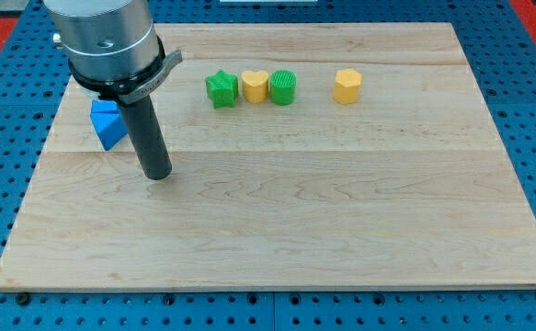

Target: Place your arm to the left side of the blue triangle

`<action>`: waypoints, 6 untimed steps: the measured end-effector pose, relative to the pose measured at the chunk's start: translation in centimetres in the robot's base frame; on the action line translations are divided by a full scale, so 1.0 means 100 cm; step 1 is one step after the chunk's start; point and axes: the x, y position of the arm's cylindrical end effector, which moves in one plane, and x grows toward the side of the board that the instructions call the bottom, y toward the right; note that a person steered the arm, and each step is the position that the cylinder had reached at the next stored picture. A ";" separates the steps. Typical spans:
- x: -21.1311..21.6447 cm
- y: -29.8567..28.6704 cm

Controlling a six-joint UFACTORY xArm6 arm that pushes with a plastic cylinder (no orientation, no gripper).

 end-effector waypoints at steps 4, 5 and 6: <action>0.001 -0.002; -0.002 -0.008; 0.006 -0.019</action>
